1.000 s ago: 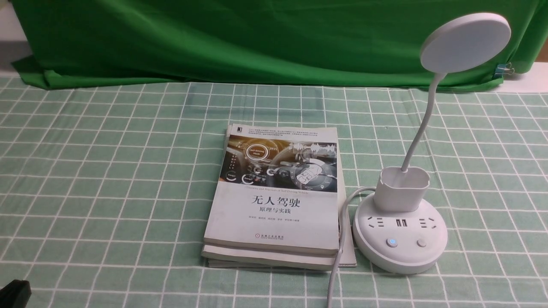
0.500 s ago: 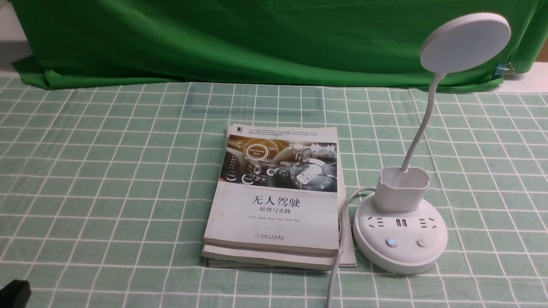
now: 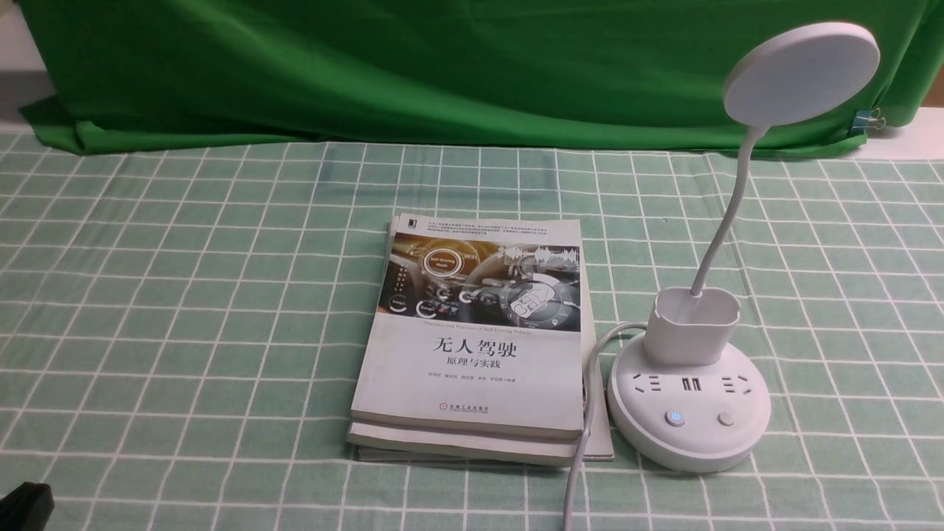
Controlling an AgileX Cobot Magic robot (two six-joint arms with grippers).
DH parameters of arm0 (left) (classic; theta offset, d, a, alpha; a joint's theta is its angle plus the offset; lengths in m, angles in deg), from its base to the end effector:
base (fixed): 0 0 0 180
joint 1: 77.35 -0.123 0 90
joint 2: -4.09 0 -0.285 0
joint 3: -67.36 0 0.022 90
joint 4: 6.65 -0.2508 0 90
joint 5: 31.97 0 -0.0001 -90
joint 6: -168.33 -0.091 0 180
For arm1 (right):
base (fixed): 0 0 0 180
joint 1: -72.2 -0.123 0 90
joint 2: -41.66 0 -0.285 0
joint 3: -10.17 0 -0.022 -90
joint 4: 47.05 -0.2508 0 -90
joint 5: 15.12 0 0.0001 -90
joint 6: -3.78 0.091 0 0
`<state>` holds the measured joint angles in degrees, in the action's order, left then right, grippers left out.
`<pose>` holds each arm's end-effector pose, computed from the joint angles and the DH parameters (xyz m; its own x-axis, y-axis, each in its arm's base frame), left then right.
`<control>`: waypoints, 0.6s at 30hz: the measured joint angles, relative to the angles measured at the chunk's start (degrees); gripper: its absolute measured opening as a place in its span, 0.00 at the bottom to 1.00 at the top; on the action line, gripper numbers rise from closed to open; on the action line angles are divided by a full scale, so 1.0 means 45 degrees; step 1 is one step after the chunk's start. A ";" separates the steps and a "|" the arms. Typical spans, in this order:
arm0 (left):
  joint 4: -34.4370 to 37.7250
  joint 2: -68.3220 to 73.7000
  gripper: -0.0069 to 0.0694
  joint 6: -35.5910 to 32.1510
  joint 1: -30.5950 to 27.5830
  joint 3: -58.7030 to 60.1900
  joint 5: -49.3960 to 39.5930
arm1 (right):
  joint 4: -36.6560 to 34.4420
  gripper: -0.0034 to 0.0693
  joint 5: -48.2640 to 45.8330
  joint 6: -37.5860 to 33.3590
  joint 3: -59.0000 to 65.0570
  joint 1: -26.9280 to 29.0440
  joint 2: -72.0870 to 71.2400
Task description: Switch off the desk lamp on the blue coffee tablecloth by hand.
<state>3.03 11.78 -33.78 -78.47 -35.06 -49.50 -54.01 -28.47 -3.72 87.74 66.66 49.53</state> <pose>0.0545 -0.0036 0.1839 -0.2054 0.2185 -0.9540 0.0776 0.9753 0.2067 0.0553 0.0079 0.1900 -0.1489 -0.0272 -0.9885 -0.1259 0.9920 -0.0083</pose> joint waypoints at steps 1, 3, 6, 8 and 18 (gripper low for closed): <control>0.0000 0.0000 0.09 0.0000 0.0000 0.0000 0.0000 | 0.0000 0.30 0.0000 0.0000 0.0000 0.0000 0.0000; 0.0000 0.0000 0.09 0.0000 0.0000 0.0000 0.0000 | 0.0000 0.31 0.0000 0.0000 0.0000 0.0000 0.0000; 0.0000 0.0000 0.09 0.0000 0.0000 0.0000 0.0000 | 0.0000 0.31 0.0000 0.0000 0.0000 0.0000 0.0000; 0.0000 0.0000 0.09 0.0000 0.0000 0.0000 0.0000 | 0.0000 0.31 0.0000 0.0000 0.0000 0.0000 0.0000; 0.0000 0.0000 0.09 0.0000 0.0000 0.0000 0.0000 | 0.0000 0.34 0.0000 0.0000 0.0000 0.0000 0.0000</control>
<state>3.03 11.78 -33.78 -78.47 -35.06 -49.50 -54.01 -28.47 -3.72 87.74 66.66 49.53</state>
